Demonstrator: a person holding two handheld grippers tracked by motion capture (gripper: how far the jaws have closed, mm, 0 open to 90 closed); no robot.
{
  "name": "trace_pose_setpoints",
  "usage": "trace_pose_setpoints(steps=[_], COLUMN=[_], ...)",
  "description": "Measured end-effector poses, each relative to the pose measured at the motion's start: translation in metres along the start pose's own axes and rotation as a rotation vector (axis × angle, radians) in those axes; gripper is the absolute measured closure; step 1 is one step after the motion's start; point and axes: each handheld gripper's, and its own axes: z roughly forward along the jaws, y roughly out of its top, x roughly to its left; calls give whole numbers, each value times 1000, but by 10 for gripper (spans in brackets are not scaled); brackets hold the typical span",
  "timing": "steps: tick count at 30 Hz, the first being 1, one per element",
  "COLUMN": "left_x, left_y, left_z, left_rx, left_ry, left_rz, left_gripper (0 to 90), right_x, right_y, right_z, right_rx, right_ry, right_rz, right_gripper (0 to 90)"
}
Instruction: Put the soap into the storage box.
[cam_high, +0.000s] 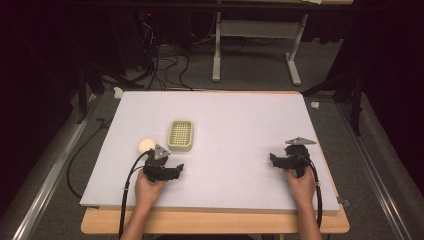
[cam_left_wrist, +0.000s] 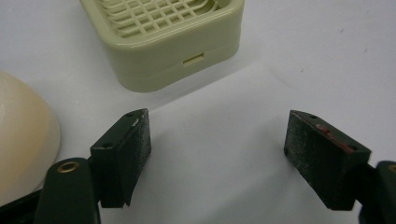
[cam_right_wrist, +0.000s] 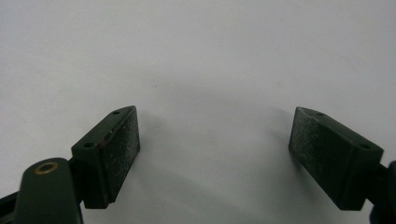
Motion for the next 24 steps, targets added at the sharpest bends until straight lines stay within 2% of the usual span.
trace_pose_setpoints(steps=[24], left_x=[0], left_y=[0], left_z=[0], left_rx=[1], left_ry=[2], left_rz=[-2], left_gripper=[227], right_x=[0], right_y=[0], right_z=[0], right_rx=[0], right_ry=[0], right_rz=[1], right_gripper=[167])
